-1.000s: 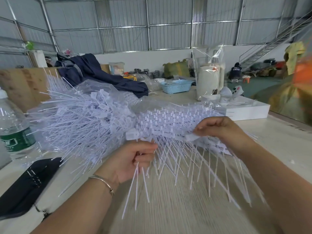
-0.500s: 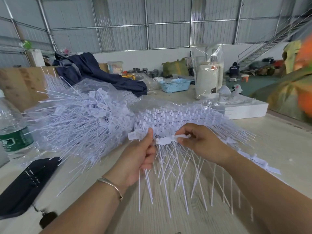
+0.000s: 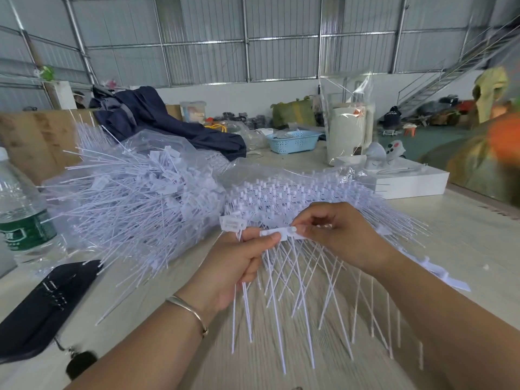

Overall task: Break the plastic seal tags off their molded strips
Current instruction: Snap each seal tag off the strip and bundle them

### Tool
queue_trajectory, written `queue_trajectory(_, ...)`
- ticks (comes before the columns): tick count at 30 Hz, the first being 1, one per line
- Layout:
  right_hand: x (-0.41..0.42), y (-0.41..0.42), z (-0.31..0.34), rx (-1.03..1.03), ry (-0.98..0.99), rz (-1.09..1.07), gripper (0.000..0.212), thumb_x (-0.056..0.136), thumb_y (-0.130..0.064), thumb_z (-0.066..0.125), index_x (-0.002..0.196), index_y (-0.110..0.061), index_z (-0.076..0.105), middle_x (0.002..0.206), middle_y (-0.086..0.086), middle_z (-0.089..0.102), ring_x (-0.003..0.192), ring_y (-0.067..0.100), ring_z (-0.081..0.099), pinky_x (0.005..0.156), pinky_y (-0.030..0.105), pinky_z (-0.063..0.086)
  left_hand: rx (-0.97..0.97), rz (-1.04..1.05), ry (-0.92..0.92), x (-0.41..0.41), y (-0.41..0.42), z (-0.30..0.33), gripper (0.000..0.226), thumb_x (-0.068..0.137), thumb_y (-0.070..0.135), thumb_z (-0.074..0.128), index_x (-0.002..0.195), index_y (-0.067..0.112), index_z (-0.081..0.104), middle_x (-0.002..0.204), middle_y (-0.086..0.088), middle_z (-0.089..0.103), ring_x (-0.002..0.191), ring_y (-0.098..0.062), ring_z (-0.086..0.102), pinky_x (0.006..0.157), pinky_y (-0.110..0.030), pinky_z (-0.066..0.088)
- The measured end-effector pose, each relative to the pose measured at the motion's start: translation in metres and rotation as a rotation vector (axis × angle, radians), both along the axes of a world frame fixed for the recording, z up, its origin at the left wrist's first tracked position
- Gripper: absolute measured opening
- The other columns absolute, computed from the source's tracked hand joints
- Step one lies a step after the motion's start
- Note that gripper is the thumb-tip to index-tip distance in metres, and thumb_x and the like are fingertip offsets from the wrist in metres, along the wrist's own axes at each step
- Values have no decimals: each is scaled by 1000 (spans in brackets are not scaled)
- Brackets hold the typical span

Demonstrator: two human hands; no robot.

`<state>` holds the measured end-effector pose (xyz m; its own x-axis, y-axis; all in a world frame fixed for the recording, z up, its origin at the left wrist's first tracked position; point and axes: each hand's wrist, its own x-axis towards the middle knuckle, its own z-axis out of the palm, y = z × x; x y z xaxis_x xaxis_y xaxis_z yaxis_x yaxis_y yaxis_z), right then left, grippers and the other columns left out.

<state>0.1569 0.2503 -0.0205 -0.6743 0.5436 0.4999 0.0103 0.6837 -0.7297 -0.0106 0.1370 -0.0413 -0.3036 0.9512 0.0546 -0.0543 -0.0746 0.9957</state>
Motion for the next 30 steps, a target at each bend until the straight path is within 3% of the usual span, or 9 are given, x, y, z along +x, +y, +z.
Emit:
queue_trajectory(3,-2,-3,2,-85,48,54,8,88,-5,66,87,-9,73,73,6,66,69,27,54,68,30,42,18,-47,-130,4,0,-1,12,78,26,74,67,24,68,52,7,22,39,-6,16,34,-17,15)
queue_trajectory(5,-1,-5,4,-161,89,100,7,87,-5,67,86,-8,73,74,12,65,72,21,53,71,29,41,18,-100,-249,5,-1,0,13,75,25,74,65,24,67,51,9,20,37,-4,15,32,-16,14)
queue_trajectory(7,1,-6,6,-195,87,111,8,83,-18,70,85,-11,74,80,24,63,74,23,51,73,35,39,7,-140,-328,5,-1,0,20,75,24,73,58,25,63,52,10,18,36,-3,15,31,-15,14)
queue_trajectory(10,2,-5,5,-203,38,98,22,75,-35,69,79,-13,72,71,15,58,67,21,47,68,34,37,-7,-162,-395,5,-1,0,24,72,23,75,58,25,55,54,9,16,35,-2,15,30,-14,15)
queue_trajectory(16,3,-5,7,-279,44,229,23,77,-28,68,79,-6,67,67,6,53,62,15,45,60,17,40,-18,-214,-442,7,-5,2,26,72,25,73,56,26,52,46,12,24,32,0,19,31,-13,16)
queue_trajectory(19,1,-8,7,-314,45,270,16,79,-24,66,77,-7,65,65,0,54,60,10,46,60,14,41,-27,-308,-443,8,-6,3,26,79,27,74,60,24,56,47,12,28,32,0,21,32,-13,14)
queue_trajectory(23,-3,-14,5,-310,52,269,20,81,-23,64,80,-3,64,70,11,54,63,13,47,64,16,41,-99,-384,-449,10,-7,2,23,76,38,71,65,21,59,50,10,26,34,0,23,32,-13,17)
queue_trajectory(26,-12,-24,1,-333,110,293,24,86,-19,61,84,5,61,69,6,58,65,13,53,67,18,45,-135,-422,-488,16,-6,1,29,84,45,59,68,21,63,53,9,26,35,1,23,31,-12,18)
queue_trajectory(30,-21,-32,-1,-233,155,177,41,85,-33,58,88,8,56,71,12,45,68,21,40,65,31,36,-88,-444,-564,20,-6,3,32,83,48,56,68,22,67,53,9,26,33,-1,26,30,-11,19)
